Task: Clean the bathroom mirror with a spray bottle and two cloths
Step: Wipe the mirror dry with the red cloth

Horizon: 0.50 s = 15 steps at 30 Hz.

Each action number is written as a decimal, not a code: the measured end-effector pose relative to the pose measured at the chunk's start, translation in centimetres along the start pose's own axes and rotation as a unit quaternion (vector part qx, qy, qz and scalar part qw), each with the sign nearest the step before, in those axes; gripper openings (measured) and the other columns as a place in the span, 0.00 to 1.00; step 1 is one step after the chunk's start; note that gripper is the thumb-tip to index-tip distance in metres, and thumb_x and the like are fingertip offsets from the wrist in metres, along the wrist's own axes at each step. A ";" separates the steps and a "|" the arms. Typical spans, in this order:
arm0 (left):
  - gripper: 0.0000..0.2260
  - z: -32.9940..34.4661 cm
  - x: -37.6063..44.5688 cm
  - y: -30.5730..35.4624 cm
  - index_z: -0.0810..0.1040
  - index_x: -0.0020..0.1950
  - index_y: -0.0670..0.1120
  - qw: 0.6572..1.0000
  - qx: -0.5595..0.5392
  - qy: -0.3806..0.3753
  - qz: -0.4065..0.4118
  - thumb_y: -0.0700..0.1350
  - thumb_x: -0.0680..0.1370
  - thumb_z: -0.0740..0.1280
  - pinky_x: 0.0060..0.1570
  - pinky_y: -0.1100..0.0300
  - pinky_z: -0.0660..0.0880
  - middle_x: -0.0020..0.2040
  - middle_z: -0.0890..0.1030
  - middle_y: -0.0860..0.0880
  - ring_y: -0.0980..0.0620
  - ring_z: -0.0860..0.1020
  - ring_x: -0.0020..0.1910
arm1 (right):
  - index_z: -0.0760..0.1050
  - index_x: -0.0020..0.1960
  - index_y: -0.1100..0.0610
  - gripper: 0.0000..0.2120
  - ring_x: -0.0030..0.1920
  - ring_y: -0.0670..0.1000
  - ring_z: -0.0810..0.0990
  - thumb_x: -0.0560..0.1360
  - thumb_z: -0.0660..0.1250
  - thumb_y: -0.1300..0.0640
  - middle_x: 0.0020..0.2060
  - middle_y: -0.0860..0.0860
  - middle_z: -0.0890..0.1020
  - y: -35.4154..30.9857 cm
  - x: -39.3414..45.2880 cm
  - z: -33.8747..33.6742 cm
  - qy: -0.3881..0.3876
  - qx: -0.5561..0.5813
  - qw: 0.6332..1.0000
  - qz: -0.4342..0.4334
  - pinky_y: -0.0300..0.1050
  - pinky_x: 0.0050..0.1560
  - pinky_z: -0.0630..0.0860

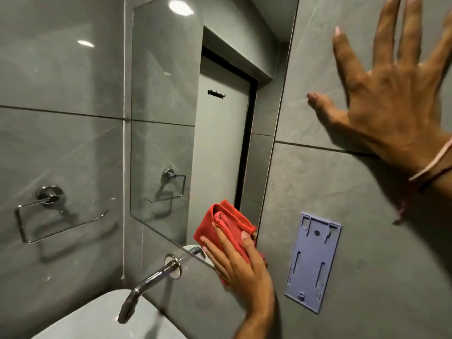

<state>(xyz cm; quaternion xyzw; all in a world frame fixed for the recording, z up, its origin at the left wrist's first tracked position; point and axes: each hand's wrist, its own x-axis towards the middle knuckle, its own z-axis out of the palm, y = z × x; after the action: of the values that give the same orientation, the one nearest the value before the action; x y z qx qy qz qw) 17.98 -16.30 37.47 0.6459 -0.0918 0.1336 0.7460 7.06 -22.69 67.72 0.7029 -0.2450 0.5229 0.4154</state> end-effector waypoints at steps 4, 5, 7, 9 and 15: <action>0.27 0.7 2.2 7.1 0.63 0.79 0.48 0.984 -0.117 0.037 -0.126 0.45 0.81 0.65 0.77 0.46 0.52 0.82 0.56 0.36 0.37 0.53 0.81 | 0.50 0.86 0.46 0.42 0.85 0.68 0.48 0.78 0.48 0.25 0.85 0.66 0.48 0.3 0.2 -1.3 -0.023 -0.017 1.000 -0.004 0.81 0.78 0.48; 0.27 0.7 3.3 9.1 0.64 0.79 0.47 0.983 -0.134 0.047 -0.116 0.42 0.80 0.65 0.76 0.49 0.51 0.81 0.57 0.35 0.36 0.54 0.80 | 0.52 0.85 0.46 0.41 0.85 0.68 0.48 0.78 0.49 0.27 0.85 0.66 0.48 0.2 0.0 -1.6 -0.034 -0.015 0.999 -0.009 0.80 0.78 0.48; 0.27 1.3 5.6 14.5 0.66 0.78 0.47 0.981 -0.178 0.056 -0.044 0.39 0.79 0.66 0.75 0.56 0.49 0.80 0.60 0.36 0.37 0.56 0.80 | 0.56 0.85 0.48 0.41 0.85 0.66 0.50 0.78 0.50 0.29 0.84 0.66 0.51 0.3 -0.4 -2.4 -0.049 0.011 0.999 -0.013 0.76 0.80 0.48; 0.28 2.4 7.7 22.0 0.65 0.79 0.48 0.976 -0.214 0.030 0.032 0.39 0.79 0.65 0.76 0.56 0.47 0.82 0.59 0.40 0.41 0.53 0.81 | 0.59 0.84 0.48 0.41 0.86 0.63 0.52 0.77 0.50 0.29 0.84 0.64 0.54 0.7 -0.7 -3.3 -0.057 0.063 0.996 -0.003 0.68 0.84 0.47; 0.34 4.4 9.0 38.3 0.52 0.82 0.47 0.886 -0.243 -0.127 0.373 0.34 0.77 0.60 0.77 0.37 0.58 0.82 0.58 0.42 0.40 0.59 0.80 | 0.57 0.84 0.41 0.44 0.85 0.48 0.57 0.72 0.57 0.26 0.85 0.49 0.59 2.5 1.2 -7.0 -0.047 0.437 0.886 0.150 0.47 0.84 0.55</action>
<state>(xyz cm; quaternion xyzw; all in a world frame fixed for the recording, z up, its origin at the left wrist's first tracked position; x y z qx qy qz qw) 14.53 -14.91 76.90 0.3740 -0.4493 0.2925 0.7568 1.80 -18.06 70.42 0.7919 -0.1136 0.5993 -0.0294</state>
